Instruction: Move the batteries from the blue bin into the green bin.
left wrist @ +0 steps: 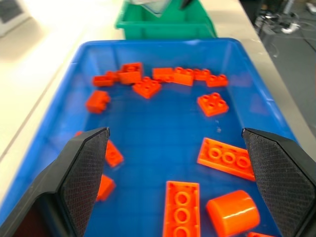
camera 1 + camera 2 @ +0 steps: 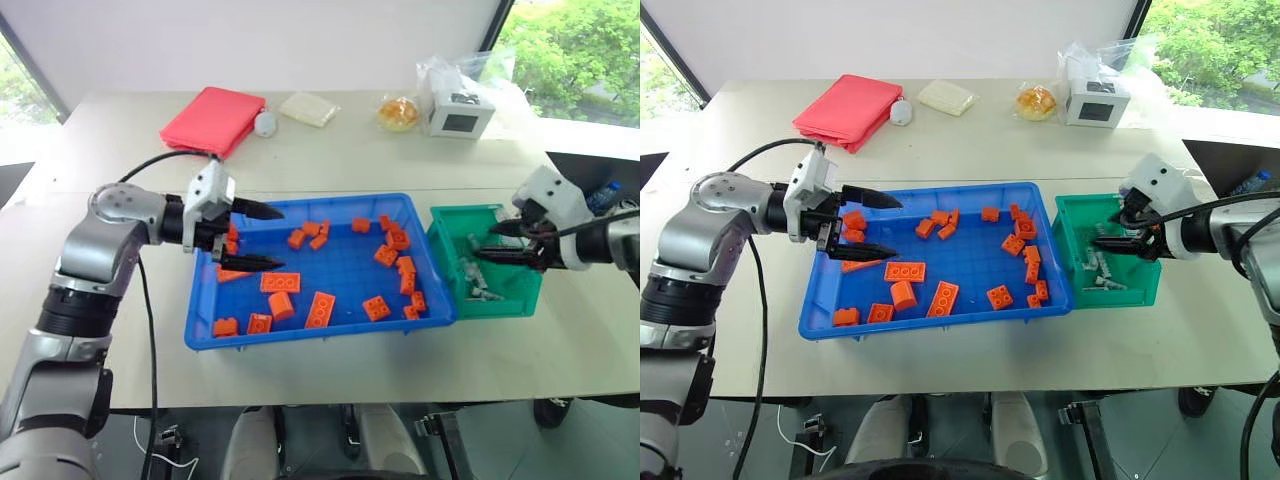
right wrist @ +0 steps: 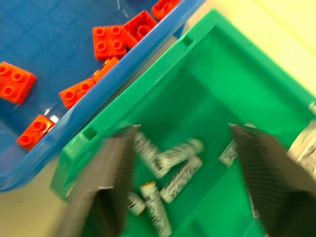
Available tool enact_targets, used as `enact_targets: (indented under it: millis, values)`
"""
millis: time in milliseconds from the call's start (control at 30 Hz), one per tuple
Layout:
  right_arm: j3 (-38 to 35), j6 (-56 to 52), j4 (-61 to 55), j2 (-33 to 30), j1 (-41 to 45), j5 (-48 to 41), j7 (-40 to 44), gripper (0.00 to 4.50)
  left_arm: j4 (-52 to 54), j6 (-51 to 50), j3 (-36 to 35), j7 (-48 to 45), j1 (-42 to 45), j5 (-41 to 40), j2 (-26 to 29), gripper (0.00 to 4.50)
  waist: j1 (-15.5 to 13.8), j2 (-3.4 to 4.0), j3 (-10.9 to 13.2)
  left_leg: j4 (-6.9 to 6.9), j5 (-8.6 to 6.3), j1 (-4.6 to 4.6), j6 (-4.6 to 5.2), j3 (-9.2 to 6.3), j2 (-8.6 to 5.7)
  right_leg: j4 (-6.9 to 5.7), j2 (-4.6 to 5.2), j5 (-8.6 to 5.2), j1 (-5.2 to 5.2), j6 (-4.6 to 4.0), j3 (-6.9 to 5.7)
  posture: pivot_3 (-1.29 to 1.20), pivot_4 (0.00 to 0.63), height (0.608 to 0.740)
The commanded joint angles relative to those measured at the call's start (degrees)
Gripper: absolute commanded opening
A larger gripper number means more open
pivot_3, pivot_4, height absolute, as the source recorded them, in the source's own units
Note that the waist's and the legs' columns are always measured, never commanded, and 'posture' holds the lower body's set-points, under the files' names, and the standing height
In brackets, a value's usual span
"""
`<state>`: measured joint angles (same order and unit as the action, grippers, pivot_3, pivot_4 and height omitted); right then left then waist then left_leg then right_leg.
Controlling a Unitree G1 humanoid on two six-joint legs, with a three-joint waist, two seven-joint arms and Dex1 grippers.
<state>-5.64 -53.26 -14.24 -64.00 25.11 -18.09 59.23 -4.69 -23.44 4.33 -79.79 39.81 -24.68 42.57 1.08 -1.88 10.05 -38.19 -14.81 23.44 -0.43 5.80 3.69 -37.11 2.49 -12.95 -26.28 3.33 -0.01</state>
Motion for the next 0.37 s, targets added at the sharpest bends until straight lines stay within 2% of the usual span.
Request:
enact_targets:
  millis: [33,100,200,367]
  values:
    - [-5.26,13.83,1.45,-0.91,-1.44,-0.26,3.85,4.05,0.23,-1.01,-4.46,-0.28,0.68,-2.0,3.09,4.5,-0.1,0.0,0.0,0.01,0.0,0.02,0.0,0.01,0.0,0.0,0.0,0.02,-0.03,0.05,0.0,0.0,0.15,0.736]
    - [-8.63,22.77,4.36,-2.9,-4.16,-1.06,10.07,4.05,0.18,-2.27,-6.82,-1.42,-0.61,-3.06,6.44,4.5,-0.24,0.0,0.01,0.03,0.0,0.03,0.0,-0.01,0.0,0.02,-0.02,0.01,-0.03,0.08,-0.01,0.0,0.15,0.736]
    - [-12.89,30.6,11.55,-5.59,-6.71,-2.3,17.55,4.05,-0.92,-4.21,-10.91,-5.36,-3.8,-4.8,13.59,4.5,-0.17,0.02,0.04,0.06,-0.01,0.04,0.01,0.02,0.01,0.04,-0.01,-0.02,-0.04,0.12,-0.02,0.0,0.15,0.736]
    - [-16.17,37.69,23.59,-8.49,-11.07,-2.59,25.7,4.05,-3.36,-3.63,-17.37,-12.3,-13.78,-4.99,25.81,4.5,-0.02,0.03,0.04,0.05,-0.01,-0.03,0.01,0.1,0.02,0.04,0.07,-0.11,-0.02,-0.06,-0.02,0.0,0.15,0.736]
